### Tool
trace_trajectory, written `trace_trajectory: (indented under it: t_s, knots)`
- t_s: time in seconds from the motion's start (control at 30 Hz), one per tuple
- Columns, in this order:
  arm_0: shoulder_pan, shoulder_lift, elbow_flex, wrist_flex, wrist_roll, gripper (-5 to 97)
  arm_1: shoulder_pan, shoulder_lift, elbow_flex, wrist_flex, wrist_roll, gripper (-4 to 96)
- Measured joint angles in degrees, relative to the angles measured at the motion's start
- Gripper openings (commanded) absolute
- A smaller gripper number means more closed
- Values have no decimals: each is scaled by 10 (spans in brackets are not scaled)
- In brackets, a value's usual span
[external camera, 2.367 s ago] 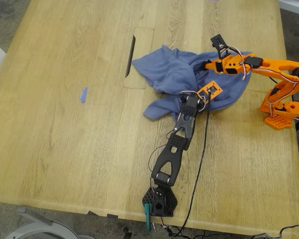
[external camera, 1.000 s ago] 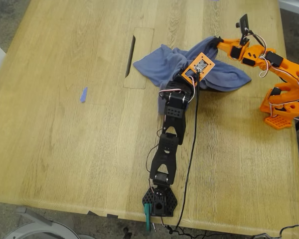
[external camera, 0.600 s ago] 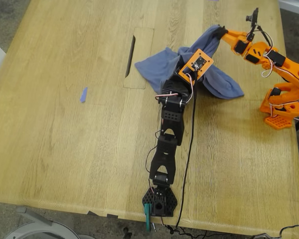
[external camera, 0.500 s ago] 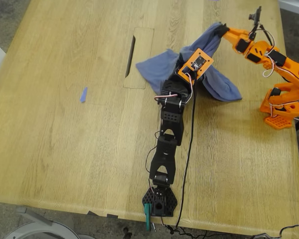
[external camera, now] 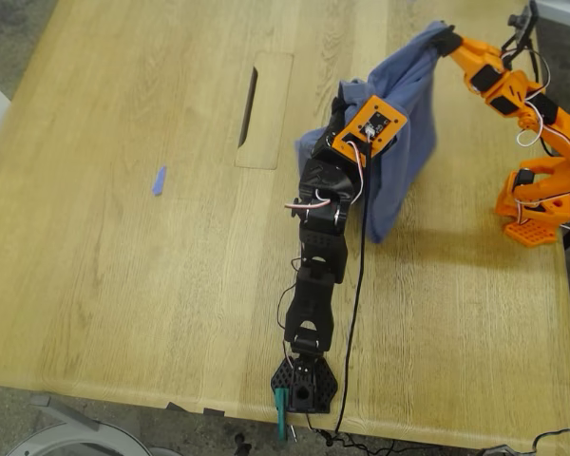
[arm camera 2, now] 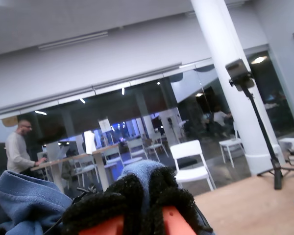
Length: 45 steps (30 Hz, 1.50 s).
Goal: Fold a T-shirt
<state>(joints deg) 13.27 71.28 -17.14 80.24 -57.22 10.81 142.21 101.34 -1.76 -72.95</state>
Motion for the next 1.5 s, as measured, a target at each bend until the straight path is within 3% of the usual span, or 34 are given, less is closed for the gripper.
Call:
trace_trajectory:
  t_s: [0.33,0.9,1.5]
  knots:
    - [36,44,0,-33,11,-1,-14,2,-67,13,-11,-2]
    - [170,84,0,-81,13,-1,-105,6,-244,156,-11,-2]
    - [258,85,0,-189,20,-1,-120,-43,-382,189,-11,-2]
